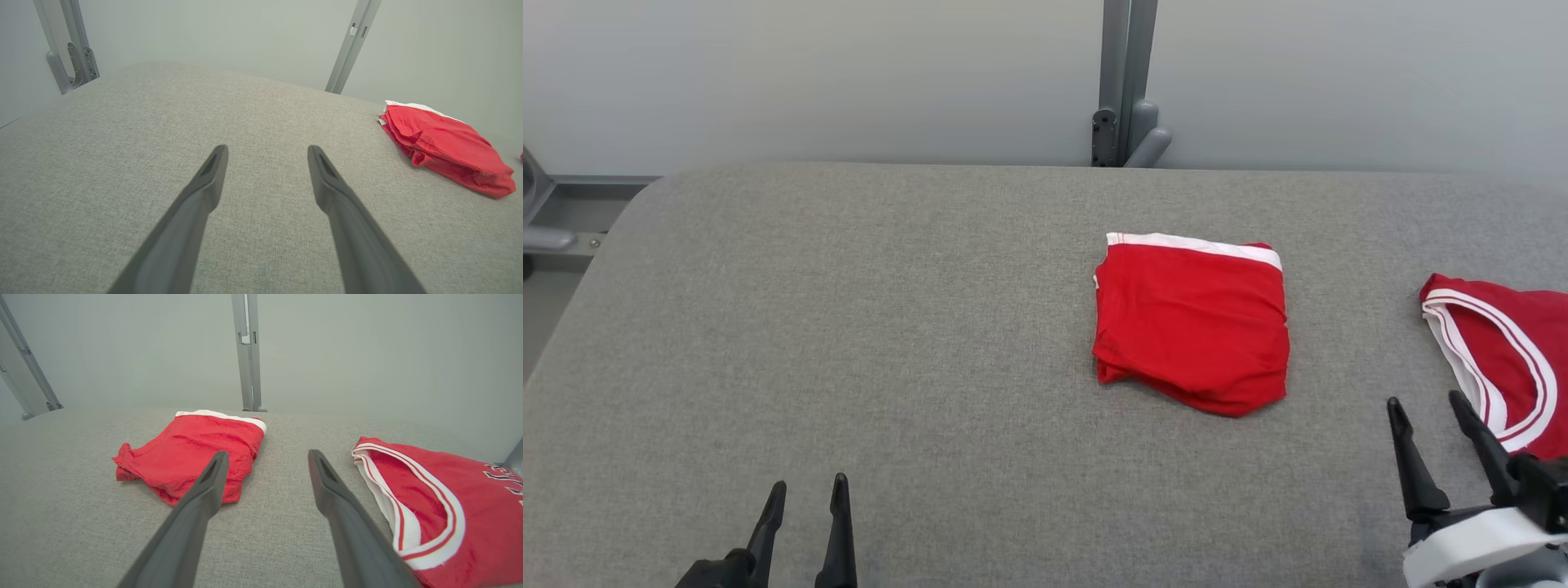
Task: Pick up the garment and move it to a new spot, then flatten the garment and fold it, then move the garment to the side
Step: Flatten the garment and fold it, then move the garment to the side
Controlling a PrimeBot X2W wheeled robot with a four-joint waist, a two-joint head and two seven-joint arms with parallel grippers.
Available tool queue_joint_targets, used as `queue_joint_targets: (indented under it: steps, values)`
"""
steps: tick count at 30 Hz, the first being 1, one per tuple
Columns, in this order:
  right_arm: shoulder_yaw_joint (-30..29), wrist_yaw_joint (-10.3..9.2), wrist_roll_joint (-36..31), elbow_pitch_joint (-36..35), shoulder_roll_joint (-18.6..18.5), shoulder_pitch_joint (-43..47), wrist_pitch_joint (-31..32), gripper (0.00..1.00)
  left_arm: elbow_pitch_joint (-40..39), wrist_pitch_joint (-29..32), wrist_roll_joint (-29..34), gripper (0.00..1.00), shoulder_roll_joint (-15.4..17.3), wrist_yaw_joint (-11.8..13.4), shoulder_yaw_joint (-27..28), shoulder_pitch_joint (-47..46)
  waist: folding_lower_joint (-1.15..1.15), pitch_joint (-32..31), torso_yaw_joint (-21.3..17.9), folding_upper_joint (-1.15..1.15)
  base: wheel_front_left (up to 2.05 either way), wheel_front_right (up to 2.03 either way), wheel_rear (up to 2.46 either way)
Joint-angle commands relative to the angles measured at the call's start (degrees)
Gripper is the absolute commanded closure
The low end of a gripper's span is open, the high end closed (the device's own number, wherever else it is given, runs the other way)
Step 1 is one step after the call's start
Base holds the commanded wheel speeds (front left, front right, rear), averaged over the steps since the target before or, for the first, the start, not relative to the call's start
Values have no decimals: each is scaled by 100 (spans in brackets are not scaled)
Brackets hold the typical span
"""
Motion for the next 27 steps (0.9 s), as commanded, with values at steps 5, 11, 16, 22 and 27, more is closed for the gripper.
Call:
queue_joint_targets:
  steps: [5,11,16,22,27]
  values:
    - [-709,-5,-181,-151,364,404,-12,0,-2,-14,-1,0,10,-78,20,43,0,-160,-158,28,0,0,0]
    - [-799,-5,-234,-30,479,450,-12,0,33,-15,14,0,10,-100,38,79,0,-140,-291,28,0,0,0]
    - [-591,-3,224,296,566,328,-12,0,41,-15,-2,0,10,-115,33,47,0,-96,-326,28,0,0,0]
    - [79,-3,1374,1076,268,-636,419,0,3,-15,-101,0,10,-120,-91,-124,0,215,-344,28,0,0,0]
    - [571,-3,1854,1567,-62,-1918,1800,0,11,-15,-113,0,10,-123,-254,-449,0,743,-295,28,0,0,0]
